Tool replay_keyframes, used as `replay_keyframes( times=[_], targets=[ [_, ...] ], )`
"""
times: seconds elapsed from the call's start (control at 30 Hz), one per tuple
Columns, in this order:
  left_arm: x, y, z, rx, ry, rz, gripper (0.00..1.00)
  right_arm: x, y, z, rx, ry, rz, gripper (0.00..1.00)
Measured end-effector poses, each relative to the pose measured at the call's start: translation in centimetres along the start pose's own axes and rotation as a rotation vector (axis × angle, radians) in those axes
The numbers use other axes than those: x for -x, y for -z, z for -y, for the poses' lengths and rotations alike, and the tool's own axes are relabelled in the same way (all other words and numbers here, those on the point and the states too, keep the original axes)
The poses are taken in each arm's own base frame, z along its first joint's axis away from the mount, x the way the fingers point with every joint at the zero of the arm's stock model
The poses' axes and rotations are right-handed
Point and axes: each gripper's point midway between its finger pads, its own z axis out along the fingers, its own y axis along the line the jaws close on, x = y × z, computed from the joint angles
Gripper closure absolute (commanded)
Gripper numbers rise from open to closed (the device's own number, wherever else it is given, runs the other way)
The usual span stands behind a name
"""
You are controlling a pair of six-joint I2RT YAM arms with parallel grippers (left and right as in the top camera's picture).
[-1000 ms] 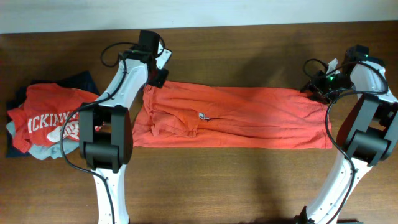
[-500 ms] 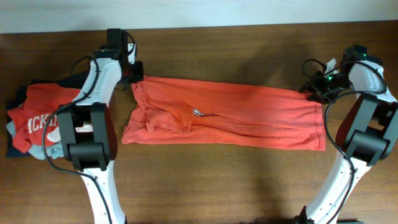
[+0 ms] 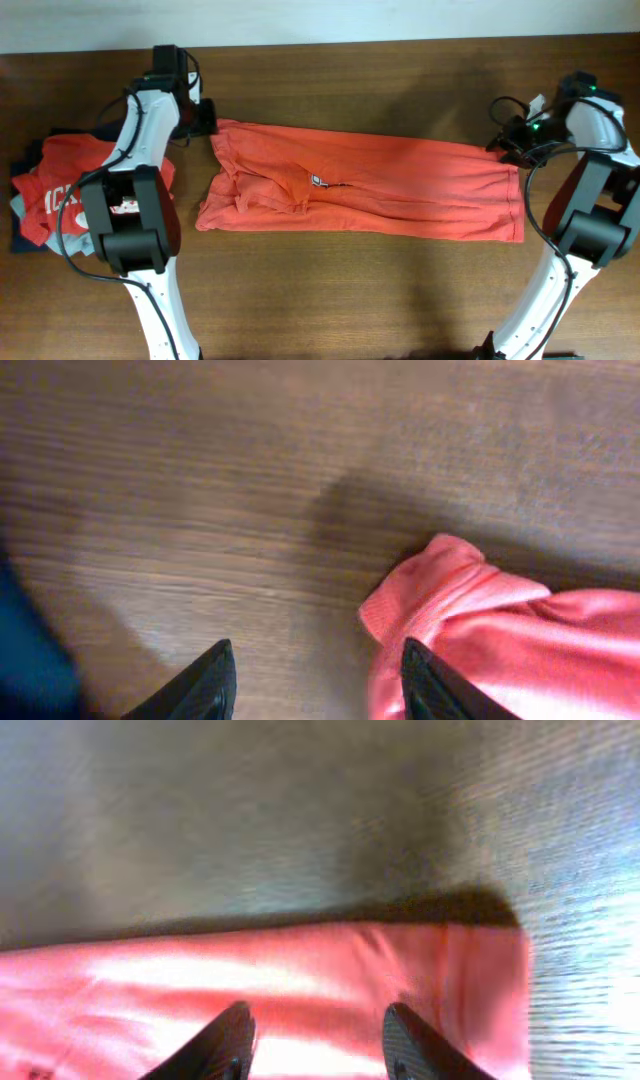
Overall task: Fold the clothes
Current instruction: 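Release the shirt and move both grippers outward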
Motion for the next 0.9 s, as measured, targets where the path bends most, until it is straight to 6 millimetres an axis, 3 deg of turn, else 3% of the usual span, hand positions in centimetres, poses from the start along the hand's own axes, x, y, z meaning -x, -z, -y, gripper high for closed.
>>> replay_keyframes(
  times=[0.17, 0.27, 0.47, 0.57, 0.6, 0.67, 0.77, 0.9],
  targets=[
    [0.9, 2.9, 0.4, -0.034, -0.03, -0.013, 0.48, 1.7, 3.8, -0.7, 0.1, 0.03, 0.073, 0.5],
    [0.5, 4.6, 1.0, -0.06, -0.046, -0.046, 0.48, 2.1, 7.5, -1.5, 0.139, 0.048, 0.136, 0.49],
    [-0.8, 8.3, 1.5, -0.077, -0.056, -0.112, 0.48, 0.9, 14.6, -3.4, 0.164, 0.086, 0.244, 0.49],
    [-0.8, 13.4, 1.6, -0.079, -0.069, -0.08, 0.48, -0.7, 19.6, -5.1, 0.166, 0.116, 0.328, 0.48],
    [-1.2, 15.9, 1.6, -0.08, -0.07, -0.062, 0.48, -1.7, 21.4, -5.9, 0.163, 0.131, 0.359, 0.48],
    [-1.6, 18.8, 1.6, -0.081, -0.073, -0.031, 0.48, -3.0, 23.5, -6.9, 0.158, 0.152, 0.394, 0.48],
    [-3.8, 24.0, 1.6, -0.081, -0.074, -0.008, 0.47, -5.9, 27.3, -9.2, 0.149, 0.203, 0.467, 0.44],
    [-5.8, 28.6, 1.5, -0.081, -0.078, 0.043, 0.47, -9.1, 31.5, -11.4, 0.113, 0.271, 0.573, 0.32]
  ],
)
